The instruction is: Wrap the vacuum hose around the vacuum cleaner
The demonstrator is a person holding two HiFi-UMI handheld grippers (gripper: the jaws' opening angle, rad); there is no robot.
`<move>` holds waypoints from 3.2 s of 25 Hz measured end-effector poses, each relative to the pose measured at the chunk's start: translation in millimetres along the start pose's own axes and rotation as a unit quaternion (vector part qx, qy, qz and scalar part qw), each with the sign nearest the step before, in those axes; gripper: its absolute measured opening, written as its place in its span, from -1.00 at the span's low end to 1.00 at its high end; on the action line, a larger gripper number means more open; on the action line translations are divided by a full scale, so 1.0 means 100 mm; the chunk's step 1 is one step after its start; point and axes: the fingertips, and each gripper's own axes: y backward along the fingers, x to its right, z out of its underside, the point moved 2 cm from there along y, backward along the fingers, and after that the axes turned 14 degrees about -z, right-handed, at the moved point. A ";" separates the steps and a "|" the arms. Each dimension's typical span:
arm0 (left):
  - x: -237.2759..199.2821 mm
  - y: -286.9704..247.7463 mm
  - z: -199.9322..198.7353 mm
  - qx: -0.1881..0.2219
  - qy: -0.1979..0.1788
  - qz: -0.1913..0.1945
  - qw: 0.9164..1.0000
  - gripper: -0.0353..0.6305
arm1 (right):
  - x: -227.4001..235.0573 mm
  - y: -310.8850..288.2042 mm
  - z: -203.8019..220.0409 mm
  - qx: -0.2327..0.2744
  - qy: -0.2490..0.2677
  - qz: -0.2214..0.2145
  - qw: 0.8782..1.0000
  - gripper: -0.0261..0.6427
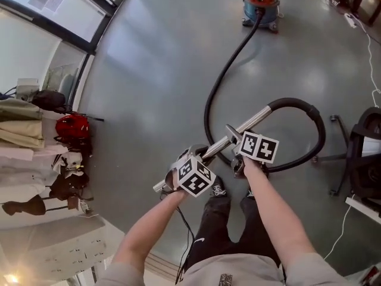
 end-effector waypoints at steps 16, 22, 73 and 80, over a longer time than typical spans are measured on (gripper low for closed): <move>-0.31 0.56 1.38 0.060 0.130 0.074 0.987 -0.40 | -1.35 -0.56 0.65 0.034 0.079 0.049 0.995 -0.26; -0.35 0.96 1.72 0.078 0.085 0.117 0.986 -0.40 | -1.82 -0.37 0.68 0.044 0.144 0.077 0.986 -0.33; 0.34 3.03 -1.54 0.317 -0.624 0.038 0.713 0.02 | -1.58 2.36 1.77 -0.295 0.379 0.109 0.870 -0.33; 0.02 2.92 -1.36 0.312 -0.640 0.033 0.702 0.03 | -1.68 2.00 1.81 -0.335 0.398 0.091 0.849 -0.33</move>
